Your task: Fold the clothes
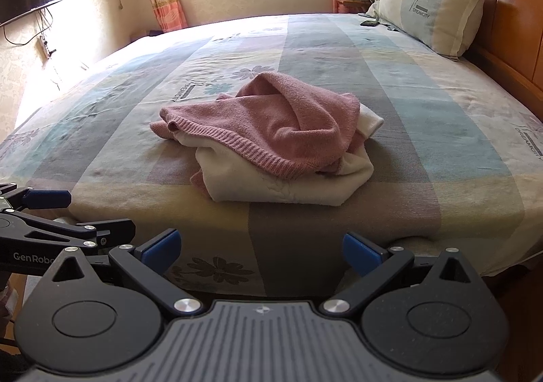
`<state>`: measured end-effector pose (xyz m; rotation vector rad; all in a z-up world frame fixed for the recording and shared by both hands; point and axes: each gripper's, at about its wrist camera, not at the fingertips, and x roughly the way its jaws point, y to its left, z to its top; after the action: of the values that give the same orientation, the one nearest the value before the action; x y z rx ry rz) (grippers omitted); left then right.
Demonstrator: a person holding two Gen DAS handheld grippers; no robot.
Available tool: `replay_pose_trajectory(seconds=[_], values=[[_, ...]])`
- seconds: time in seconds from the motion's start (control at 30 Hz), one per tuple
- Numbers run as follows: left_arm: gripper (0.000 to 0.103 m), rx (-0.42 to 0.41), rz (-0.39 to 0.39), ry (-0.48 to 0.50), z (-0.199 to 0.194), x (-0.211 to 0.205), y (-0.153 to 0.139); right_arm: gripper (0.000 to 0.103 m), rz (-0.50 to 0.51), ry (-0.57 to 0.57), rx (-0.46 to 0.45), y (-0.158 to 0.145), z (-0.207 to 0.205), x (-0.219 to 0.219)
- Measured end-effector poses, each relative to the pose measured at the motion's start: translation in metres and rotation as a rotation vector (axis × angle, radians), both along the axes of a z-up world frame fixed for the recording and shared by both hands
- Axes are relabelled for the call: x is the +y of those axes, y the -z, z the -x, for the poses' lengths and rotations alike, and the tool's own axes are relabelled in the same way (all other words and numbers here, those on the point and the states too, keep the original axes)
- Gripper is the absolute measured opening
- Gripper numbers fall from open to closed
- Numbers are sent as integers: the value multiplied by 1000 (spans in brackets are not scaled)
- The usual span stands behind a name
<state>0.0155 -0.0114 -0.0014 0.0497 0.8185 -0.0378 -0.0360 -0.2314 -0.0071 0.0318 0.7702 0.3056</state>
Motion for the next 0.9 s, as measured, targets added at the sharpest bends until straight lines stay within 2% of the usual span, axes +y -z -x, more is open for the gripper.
replay_pose_trajectory(seconds=[0.1,0.53,0.63,0.8,0.9], values=[[102,-7,-6,12,-3,0,-1,103,3,4,1,-1,-3,1],[102,-26,52,31,-25,14,5,103,73,-21,24,-4,-21,18],[102,-42,64,27,-30,18,8,103,75,-41,37,-1,-31,19],[102,-103,33,25,-48,19,14,103,58,-64,71,6,-53,17],[102,-91,36,36,-66,22,22,103,40,-70,88,14,-71,13]])
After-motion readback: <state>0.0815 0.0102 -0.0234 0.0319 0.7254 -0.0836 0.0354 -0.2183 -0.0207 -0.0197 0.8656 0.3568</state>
